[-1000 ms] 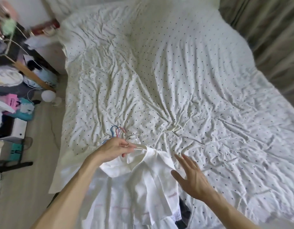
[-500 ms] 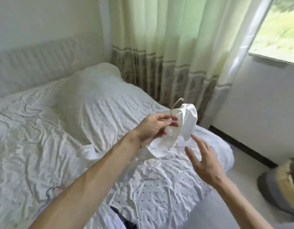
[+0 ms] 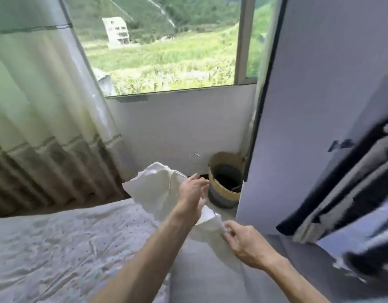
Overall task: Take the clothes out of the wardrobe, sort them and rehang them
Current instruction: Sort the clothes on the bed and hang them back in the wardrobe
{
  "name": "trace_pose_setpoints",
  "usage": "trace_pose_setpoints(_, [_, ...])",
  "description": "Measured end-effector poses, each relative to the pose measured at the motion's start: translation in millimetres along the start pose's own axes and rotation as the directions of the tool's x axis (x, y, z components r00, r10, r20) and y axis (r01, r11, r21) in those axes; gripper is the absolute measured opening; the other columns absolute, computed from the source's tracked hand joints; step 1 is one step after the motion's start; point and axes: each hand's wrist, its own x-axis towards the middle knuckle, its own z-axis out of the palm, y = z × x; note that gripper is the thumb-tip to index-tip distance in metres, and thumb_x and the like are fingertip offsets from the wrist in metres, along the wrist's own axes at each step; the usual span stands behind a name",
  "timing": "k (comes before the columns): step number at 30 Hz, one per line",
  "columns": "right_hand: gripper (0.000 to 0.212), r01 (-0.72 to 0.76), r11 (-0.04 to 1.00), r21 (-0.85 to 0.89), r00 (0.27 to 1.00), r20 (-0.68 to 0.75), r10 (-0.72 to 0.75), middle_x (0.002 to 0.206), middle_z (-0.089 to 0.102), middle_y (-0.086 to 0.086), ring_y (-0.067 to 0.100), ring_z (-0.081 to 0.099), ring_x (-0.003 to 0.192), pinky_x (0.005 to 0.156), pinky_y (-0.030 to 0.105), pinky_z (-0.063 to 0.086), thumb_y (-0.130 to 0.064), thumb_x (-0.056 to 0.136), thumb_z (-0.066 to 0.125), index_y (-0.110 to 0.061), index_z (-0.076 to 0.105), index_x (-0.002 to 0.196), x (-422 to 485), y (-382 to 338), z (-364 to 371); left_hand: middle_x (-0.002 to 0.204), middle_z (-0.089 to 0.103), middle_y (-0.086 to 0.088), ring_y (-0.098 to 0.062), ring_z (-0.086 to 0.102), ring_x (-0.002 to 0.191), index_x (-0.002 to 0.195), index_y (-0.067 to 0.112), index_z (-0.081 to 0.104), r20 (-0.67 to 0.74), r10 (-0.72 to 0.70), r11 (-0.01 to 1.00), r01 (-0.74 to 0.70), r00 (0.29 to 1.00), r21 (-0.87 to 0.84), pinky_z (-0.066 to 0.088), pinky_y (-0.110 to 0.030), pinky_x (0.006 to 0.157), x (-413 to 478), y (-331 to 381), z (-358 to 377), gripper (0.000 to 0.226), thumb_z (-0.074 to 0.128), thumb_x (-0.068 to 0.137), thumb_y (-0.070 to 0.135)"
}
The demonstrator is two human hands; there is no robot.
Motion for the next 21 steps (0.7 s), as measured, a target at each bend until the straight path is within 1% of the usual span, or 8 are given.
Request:
trace_pose_setpoints(2, [0.027, -0.099, 0.995, -0.034, 0.994, -0.040, 0.097, 0.115, 0.067, -0.007, 0.018, 0.061, 0.106, 0.077, 0.033, 0.041, -0.046, 0.103, 0.037, -0.034, 0.053, 0.122, -10, 29, -21, 0.086, 0.063, -0.007, -0.016, 0.061, 0.082, 0.110, 0.012, 0.063, 0.054, -0.079, 0.994, 0.074, 0.995, 0.078, 0.047, -0.043, 0.104, 14, -20, 37, 0.029, 0.054, 0.091, -0.008])
trace_pose_setpoints(4, [0.026, -0.194, 0.978, -0.076, 0.978, -0.088, 0.187, 0.113, 0.065, -0.008, 0.019, 0.059, 0.108, 0.074, 0.032, 0.034, -0.044, 0.104, 0.036, -0.033, 0.053, 0.119, -21, 59, -36, 0.083, 0.066, -0.005, -0.017, 0.060, 0.081, 0.089, 0.011, 0.061, 0.124, -0.168, 0.976, 0.147, 0.978, 0.161, 0.050, -0.038, 0.091, 27, -39, 70, 0.019, 0.053, 0.092, -0.006])
trace_pose_setpoints(6, [0.023, -0.286, 0.956, -0.073, 0.953, -0.129, 0.275, 0.109, 0.066, -0.007, 0.022, 0.060, 0.106, 0.076, 0.034, 0.038, -0.043, 0.103, 0.035, -0.031, 0.053, 0.112, -32, 90, -46, 0.081, 0.064, -0.005, -0.021, 0.061, 0.086, 0.082, 0.010, 0.059, 0.177, -0.275, 0.950, 0.239, 0.945, 0.202, 0.049, -0.034, 0.078, 38, -58, 100, 0.017, 0.053, 0.092, -0.003])
trace_pose_setpoints(9, [0.021, -0.427, 0.904, -0.010, 0.892, -0.164, 0.420, 0.104, 0.066, -0.003, 0.024, 0.060, 0.102, 0.084, 0.040, 0.044, -0.037, 0.101, 0.036, -0.026, 0.053, 0.104, -54, 121, -55, 0.100, 0.054, -0.009, -0.026, 0.060, 0.099, 0.086, 0.010, 0.060, 0.269, -0.401, 0.891, 0.304, 0.876, 0.337, 0.048, -0.039, 0.083, 49, -78, 138, 0.007, 0.058, 0.091, 0.006])
trace_pose_setpoints(11, [0.023, -0.496, 0.865, 0.072, 0.846, -0.187, 0.500, 0.104, 0.066, -0.004, 0.021, 0.059, 0.100, 0.082, 0.037, 0.042, -0.034, 0.101, 0.036, -0.026, 0.056, 0.108, -70, 123, -62, 0.098, 0.053, -0.009, -0.028, 0.061, 0.098, 0.088, 0.011, 0.059, 0.333, -0.464, 0.844, 0.296, 0.821, 0.447, 0.050, -0.041, 0.086, 54, -86, 161, 0.003, 0.058, 0.090, 0.011])
trace_pose_setpoints(14, [0.029, -0.553, 0.780, 0.293, 0.768, -0.182, 0.613, 0.100, 0.067, -0.014, 0.014, 0.062, 0.092, 0.078, 0.033, 0.046, -0.037, 0.096, 0.044, -0.039, 0.058, 0.121, -91, 118, -65, 0.095, 0.055, -0.010, -0.029, 0.065, 0.091, 0.088, 0.011, 0.058, 0.423, -0.563, 0.760, 0.242, 0.710, 0.603, 0.053, -0.042, 0.091, 52, -95, 197, 0.006, 0.061, 0.087, 0.016])
trace_pose_setpoints(18, [0.016, -0.495, 0.583, 0.644, 0.651, -0.170, 0.740, 0.062, 0.057, -0.016, 0.007, 0.051, 0.050, 0.047, 0.030, 0.045, -0.019, 0.096, 0.050, -0.023, 0.065, 0.101, -123, 109, -62, 0.089, 0.051, -0.015, -0.028, 0.063, 0.086, 0.099, 0.008, 0.060, 0.511, -0.661, 0.629, 0.034, 0.549, 0.777, 0.053, -0.042, 0.093, 37, -115, 236, 0.017, 0.064, 0.088, 0.021])
trace_pose_setpoints(21, [0.018, -0.459, 0.486, 0.744, 0.551, -0.191, 0.812, 0.071, 0.057, -0.007, 0.005, 0.047, 0.047, 0.047, 0.025, 0.038, -0.017, 0.097, 0.050, -0.011, 0.064, 0.107, -149, 102, -50, 0.102, 0.059, -0.016, -0.025, 0.063, 0.097, 0.113, 0.006, 0.061, 0.534, -0.736, 0.513, -0.171, 0.416, 0.841, 0.051, -0.039, 0.093, 17, -132, 254, 0.026, 0.061, 0.095, 0.025])
